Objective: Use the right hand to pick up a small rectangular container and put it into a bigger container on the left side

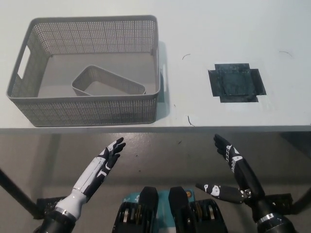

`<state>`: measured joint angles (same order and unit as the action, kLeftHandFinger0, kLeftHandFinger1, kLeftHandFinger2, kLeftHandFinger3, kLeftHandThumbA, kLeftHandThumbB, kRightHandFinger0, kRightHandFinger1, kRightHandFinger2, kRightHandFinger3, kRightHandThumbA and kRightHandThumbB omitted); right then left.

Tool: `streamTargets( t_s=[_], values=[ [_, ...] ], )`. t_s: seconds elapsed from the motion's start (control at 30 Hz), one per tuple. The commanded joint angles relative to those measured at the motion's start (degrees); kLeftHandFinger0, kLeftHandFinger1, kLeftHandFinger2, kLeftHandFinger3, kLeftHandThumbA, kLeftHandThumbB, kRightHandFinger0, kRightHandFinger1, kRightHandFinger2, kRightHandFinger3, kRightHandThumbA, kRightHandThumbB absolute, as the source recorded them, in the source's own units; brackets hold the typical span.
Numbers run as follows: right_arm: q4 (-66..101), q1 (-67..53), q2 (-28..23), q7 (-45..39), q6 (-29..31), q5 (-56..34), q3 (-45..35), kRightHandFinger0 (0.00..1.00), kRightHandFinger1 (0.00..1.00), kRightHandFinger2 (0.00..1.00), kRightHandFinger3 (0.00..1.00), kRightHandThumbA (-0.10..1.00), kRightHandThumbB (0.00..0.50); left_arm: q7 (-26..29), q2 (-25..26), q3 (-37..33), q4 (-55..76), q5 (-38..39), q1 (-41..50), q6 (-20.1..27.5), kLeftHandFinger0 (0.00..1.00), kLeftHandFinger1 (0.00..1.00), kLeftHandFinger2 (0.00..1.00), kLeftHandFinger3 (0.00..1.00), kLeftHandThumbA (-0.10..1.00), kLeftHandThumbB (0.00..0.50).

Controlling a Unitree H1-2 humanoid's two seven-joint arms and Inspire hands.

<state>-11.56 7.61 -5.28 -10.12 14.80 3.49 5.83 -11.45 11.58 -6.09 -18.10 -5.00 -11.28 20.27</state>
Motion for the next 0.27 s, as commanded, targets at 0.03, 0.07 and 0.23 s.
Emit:
streamTargets(
  t_s=[0.03,0.07,0.23],
  values=[
    [2.0,2.0,-1.2,-1.0,0.0,0.8,1.1,1.00,1.00,1.00,1.00,1.00,0.114,-0.1,0.9,0.4,0.6,0.6,-1.4,2.3,1.00,1.00,1.00,1.00,1.00,0.253],
    [1.8,2.1,-1.4,-1.1,0.5,1.0,1.3,1.00,1.00,1.00,1.00,1.00,0.096,0.1,0.9,0.5,0.9,0.3,-1.3,1.9,1.00,1.00,1.00,1.00,1.00,0.255],
    [1.1,2.4,-1.8,-0.7,1.5,1.6,1.9,1.00,1.00,1.00,1.00,1.00,0.080,-0.3,0.7,0.6,0.9,1.2,-1.4,1.4,1.00,1.00,1.00,1.00,1.00,0.265]
  ],
)
